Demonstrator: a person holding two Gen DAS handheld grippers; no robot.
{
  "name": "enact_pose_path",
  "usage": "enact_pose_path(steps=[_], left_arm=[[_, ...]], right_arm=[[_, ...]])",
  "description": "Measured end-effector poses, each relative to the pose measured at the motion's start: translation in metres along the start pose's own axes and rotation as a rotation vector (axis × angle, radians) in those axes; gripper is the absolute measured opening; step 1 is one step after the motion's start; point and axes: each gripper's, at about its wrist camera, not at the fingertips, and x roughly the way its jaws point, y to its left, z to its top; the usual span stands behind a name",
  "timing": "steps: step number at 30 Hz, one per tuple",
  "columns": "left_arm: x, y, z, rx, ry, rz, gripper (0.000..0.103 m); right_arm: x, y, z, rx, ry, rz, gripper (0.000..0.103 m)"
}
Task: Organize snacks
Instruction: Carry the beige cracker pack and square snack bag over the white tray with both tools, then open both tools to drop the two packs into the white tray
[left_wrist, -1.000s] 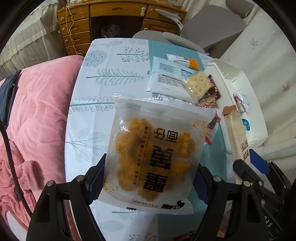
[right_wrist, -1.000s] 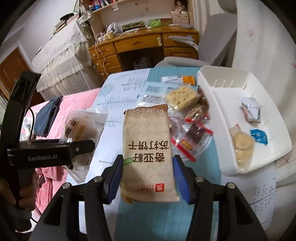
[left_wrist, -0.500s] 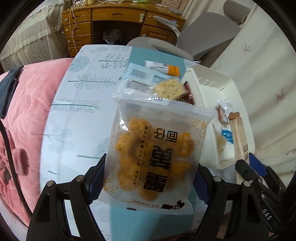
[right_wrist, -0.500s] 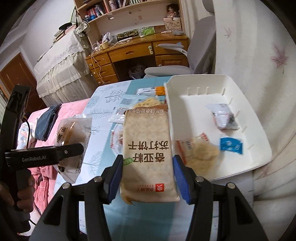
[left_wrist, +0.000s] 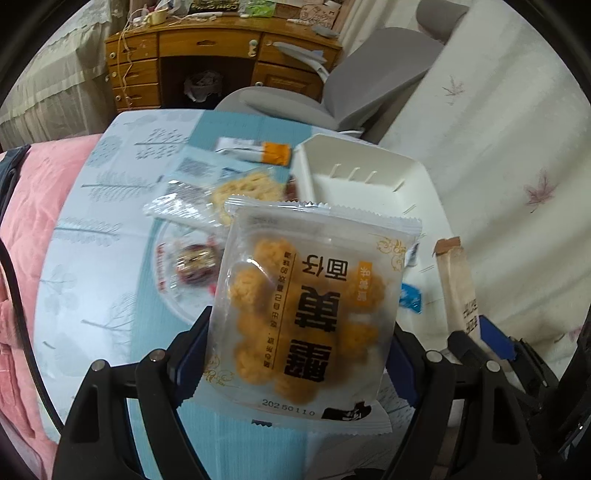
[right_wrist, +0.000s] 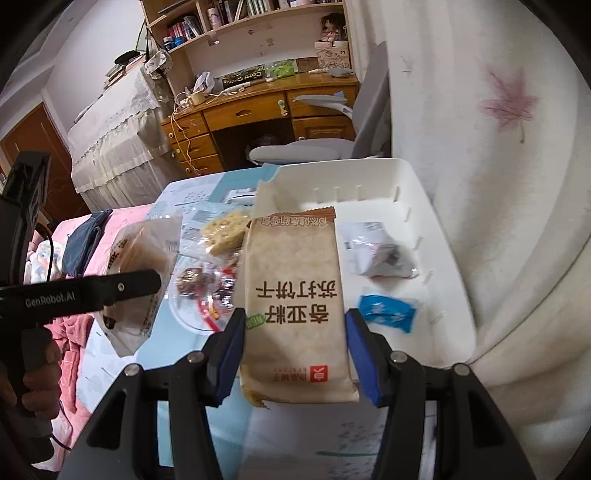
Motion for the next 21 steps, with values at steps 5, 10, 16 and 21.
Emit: enact_pose_path(steps=[5,10,16,21], left_arm=[[0.011,-0.033,0.009,0.010,-0.010,-0.018,0.082],[0.022,-0.059,0.013,0.028,-0.013,-0.035,0.082],[0.031,-0.075,0.013,0.047,-0.005,-0.053,0.089],[0.026,-0.076,0.009,0.043,-0.013,-0.044,0.091]], right_arm=[[0.000,-0.029,0.002,-0.007,0.010,-0.012,0.054],[-0.001,-0.051,0.002,-0.018,0.004,-0.027,0.054],[0.004,-0.073,0.000,0.034,0.018,-0.049,0.055],[0.016,-0.088,-0.001,0.112,0.073,-0.070,0.065]])
